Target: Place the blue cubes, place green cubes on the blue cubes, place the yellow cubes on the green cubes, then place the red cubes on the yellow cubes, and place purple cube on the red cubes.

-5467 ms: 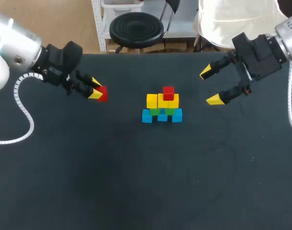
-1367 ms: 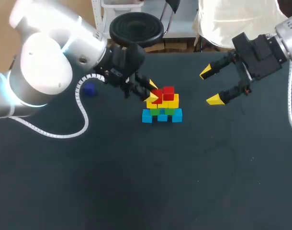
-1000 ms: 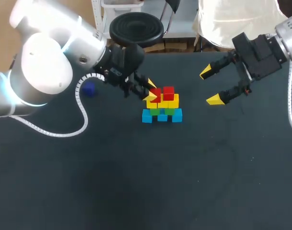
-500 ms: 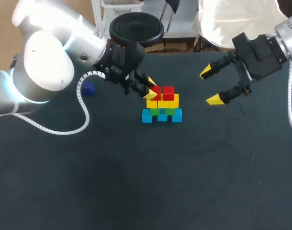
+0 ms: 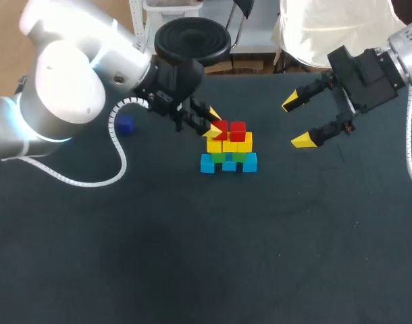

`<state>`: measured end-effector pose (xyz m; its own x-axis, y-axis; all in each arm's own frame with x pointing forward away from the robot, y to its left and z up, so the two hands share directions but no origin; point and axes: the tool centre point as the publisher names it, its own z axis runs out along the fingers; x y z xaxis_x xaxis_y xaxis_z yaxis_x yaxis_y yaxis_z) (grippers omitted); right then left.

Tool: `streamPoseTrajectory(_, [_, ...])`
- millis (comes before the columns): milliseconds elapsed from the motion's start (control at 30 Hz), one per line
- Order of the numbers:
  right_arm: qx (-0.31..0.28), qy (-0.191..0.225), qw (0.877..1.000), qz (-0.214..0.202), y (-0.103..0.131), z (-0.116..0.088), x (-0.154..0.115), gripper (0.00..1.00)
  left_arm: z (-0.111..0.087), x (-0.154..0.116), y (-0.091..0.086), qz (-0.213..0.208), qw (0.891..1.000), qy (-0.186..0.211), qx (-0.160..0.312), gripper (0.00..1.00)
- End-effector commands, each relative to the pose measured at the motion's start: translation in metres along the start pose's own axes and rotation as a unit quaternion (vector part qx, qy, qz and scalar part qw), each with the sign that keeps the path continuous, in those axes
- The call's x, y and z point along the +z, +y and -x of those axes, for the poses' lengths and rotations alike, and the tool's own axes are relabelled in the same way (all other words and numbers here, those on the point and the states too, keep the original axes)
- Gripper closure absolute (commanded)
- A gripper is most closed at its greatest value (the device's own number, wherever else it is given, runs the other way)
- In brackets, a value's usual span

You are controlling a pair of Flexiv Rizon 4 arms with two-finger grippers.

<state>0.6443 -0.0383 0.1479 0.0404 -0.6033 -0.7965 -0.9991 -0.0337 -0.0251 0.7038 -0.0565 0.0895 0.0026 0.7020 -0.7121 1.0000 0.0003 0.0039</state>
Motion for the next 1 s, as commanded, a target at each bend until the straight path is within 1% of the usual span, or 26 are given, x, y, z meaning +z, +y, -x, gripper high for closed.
streamPoseTrajectory(33, [0.000,0.000,1.000,-0.001,0.0006,0.0000,-0.0001,0.00,0.0004,0.0018,0.0017,-0.002,1.000,0.000,-0.002,1.00])
streamPoseTrajectory(1000, [0.000,0.000,1.000,-0.001,0.0006,0.0000,-0.0001,0.00,-0.0002,0.0050,0.0021,0.000,1.000,0.003,-0.010,1.00])
